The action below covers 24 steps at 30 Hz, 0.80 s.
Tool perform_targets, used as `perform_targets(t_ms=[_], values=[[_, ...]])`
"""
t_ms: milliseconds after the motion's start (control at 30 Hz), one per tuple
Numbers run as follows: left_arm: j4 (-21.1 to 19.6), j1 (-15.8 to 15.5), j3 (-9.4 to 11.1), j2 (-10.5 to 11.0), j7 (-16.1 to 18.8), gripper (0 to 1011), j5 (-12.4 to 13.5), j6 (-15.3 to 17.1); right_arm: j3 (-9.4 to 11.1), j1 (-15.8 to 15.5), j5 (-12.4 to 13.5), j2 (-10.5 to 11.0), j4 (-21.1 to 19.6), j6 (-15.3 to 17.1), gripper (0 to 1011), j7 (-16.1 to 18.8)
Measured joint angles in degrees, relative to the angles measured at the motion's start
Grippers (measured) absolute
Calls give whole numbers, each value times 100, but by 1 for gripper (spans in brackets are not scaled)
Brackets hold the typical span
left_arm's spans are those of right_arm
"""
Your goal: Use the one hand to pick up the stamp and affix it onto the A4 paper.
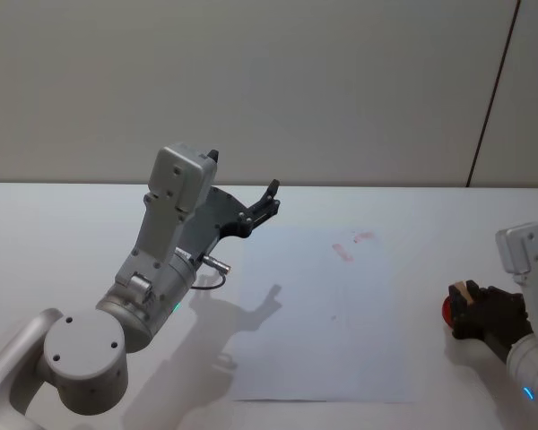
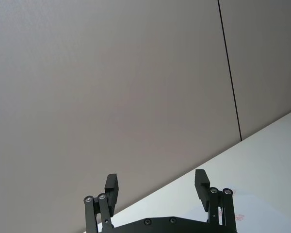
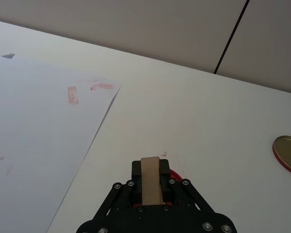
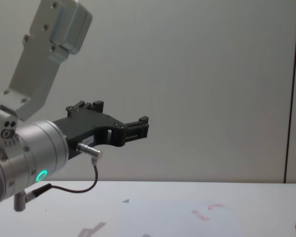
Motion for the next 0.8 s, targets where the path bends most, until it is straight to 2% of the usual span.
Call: perform_targets(t_ms=[200,500,800], values=[[0,0,0,0,0,1003,0,0,0,18,-18,1,-11,-96,204,110],[0,0,0,0,0,1003,0,0,-9,156,-84,-16,-112,-427,204,465],[0,0,0,0,0,1003,0,0,-42,428,-73,-109,-208,-723,204,1001]])
